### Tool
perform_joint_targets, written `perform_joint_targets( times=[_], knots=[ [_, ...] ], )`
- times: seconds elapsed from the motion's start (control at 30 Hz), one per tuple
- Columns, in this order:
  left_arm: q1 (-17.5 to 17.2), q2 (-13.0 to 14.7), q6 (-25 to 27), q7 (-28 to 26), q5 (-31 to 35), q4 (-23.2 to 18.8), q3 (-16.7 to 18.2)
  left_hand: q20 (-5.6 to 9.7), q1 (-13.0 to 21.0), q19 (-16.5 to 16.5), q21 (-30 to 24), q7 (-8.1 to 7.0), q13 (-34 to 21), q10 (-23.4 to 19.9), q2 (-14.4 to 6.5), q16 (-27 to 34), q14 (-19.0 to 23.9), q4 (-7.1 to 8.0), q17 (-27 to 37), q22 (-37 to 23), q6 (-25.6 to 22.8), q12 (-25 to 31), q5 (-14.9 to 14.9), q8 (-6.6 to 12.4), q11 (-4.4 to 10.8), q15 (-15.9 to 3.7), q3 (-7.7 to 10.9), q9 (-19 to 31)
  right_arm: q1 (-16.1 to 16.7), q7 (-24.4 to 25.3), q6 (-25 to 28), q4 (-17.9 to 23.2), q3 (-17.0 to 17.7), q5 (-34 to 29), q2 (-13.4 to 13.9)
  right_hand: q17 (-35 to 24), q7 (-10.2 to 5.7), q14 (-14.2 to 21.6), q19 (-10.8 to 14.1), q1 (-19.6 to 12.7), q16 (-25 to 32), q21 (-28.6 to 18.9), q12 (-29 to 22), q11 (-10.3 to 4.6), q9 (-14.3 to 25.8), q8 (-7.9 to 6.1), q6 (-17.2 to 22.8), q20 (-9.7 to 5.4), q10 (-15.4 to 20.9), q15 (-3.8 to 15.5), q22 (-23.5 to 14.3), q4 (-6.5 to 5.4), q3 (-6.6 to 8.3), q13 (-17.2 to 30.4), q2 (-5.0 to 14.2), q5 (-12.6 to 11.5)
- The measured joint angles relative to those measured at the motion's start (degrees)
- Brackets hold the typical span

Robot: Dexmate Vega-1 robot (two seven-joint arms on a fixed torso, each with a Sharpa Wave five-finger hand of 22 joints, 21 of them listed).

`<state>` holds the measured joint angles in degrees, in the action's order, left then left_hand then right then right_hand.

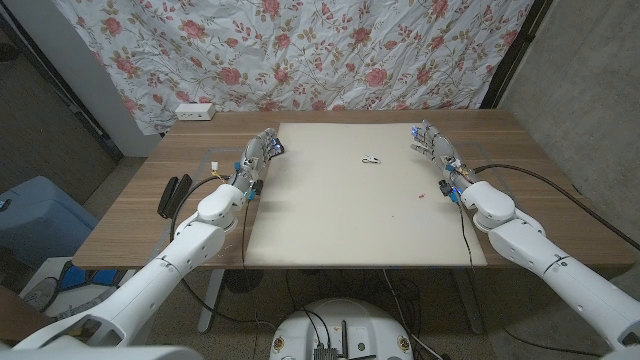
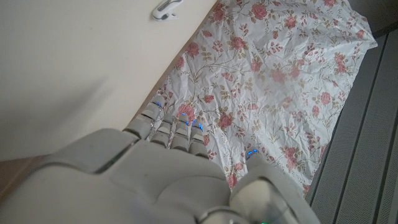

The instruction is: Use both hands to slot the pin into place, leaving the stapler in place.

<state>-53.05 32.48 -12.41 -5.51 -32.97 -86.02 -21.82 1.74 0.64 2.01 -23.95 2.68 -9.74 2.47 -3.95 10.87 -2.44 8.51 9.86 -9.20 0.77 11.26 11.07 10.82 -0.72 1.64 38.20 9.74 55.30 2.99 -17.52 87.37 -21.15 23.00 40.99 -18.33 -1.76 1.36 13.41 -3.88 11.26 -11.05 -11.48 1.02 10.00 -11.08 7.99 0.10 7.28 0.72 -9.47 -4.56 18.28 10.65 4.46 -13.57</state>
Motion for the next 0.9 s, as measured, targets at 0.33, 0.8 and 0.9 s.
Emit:
perform_joint_targets(
  times=[0.33,0.8,0.9],
  knots=[
    [0.0,0.2,-0.4,-0.1,0.8,-0.1,0.0,0.31,0.0,-0.3,0.2,-0.23,0.0,-0.3,0.0,0.0,0.3,-0.23,0.0,0.0,-0.4,0.0,0.0,0.0,0.31,-0.31,0.23,0.0,2.8,2.5,-1.8,2.5,0.5,-6.4,3.8,0.5,-0.73,0.0,-0.5,-0.5,0.0,0.3,0.0,-0.41,0.0,0.0,0.7,0.44,0.4,0.0,0.0,0.85,-0.08,0.0,0.53,0.0],
    [0.5,0.9,1.0,-0.5,1.7,-1.0,-0.4,0.31,0.2,-0.9,0.7,-0.23,0.0,-0.3,-0.2,0.0,0.6,-0.43,0.0,0.0,-0.4,0.0,0.0,0.0,0.31,-0.62,0.43,0.0,6.4,4.9,-4.3,4.8,2.7,-13.6,8.3,2.1,-4.74,-3.7,-6.2,-2.1,-0.5,1.1,0.5,-1.78,0.0,0.71,-0.9,2.66,-1.0,-0.61,0.0,3.26,0.85,0.0,0.75,1.4],
    [0.3,1.1,1.6,-1.0,1.8,-1.7,-0.4,0.12,0.2,-1.1,0.7,-0.53,0.0,-0.3,-0.2,0.0,0.6,-0.47,0.0,0.0,-0.7,0.0,0.0,0.0,0.31,-0.62,0.47,0.0,6.6,4.8,-4.4,5.1,2.9,-15.2,9.5,2.3,-5.46,-4.4,-7.5,-2.1,-0.5,1.1,0.7,-2.37,0.0,0.93,-1.8,2.63,-1.6,-0.39,0.0,3.47,0.95,0.0,0.75,1.6]
  ],
)
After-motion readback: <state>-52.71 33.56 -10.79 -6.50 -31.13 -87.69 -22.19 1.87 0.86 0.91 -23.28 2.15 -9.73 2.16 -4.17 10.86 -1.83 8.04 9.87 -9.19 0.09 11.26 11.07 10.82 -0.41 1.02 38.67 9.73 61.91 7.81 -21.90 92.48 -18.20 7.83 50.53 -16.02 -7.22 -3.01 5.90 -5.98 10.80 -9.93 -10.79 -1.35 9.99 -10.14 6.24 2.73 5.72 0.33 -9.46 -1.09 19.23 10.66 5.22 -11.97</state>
